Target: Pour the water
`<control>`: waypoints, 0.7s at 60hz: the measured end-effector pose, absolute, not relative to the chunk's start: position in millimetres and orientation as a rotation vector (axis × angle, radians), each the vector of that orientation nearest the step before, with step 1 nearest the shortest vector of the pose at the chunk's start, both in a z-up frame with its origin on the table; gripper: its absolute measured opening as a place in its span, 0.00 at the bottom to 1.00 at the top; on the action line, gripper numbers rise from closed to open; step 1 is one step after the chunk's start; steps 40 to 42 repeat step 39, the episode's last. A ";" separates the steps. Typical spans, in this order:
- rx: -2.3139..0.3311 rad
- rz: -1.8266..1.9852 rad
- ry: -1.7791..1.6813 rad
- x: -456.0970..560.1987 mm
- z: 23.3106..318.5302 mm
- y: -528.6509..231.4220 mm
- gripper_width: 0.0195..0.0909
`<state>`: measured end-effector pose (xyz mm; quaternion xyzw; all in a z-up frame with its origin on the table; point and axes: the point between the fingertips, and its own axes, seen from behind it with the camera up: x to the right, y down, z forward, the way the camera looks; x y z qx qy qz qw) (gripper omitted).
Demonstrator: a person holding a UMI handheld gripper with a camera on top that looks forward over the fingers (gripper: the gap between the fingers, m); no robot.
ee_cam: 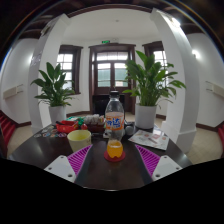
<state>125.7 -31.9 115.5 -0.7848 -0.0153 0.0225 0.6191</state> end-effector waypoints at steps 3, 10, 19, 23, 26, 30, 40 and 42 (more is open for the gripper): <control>-1.794 0.032 -0.040 123.3 123.0 -46.9 0.88; -1.780 0.044 -0.020 113.1 138.3 -76.2 0.89; -1.756 0.034 0.009 114.5 160.0 -102.3 0.91; -1.749 0.022 0.026 119.0 168.6 -112.2 0.90; -1.746 0.016 0.040 121.8 173.0 -117.7 0.90; -1.747 0.004 0.055 125.2 178.4 -125.1 0.89; -1.722 -0.012 0.072 131.1 190.6 -139.0 0.88; -1.722 -0.012 0.072 131.1 190.6 -139.0 0.88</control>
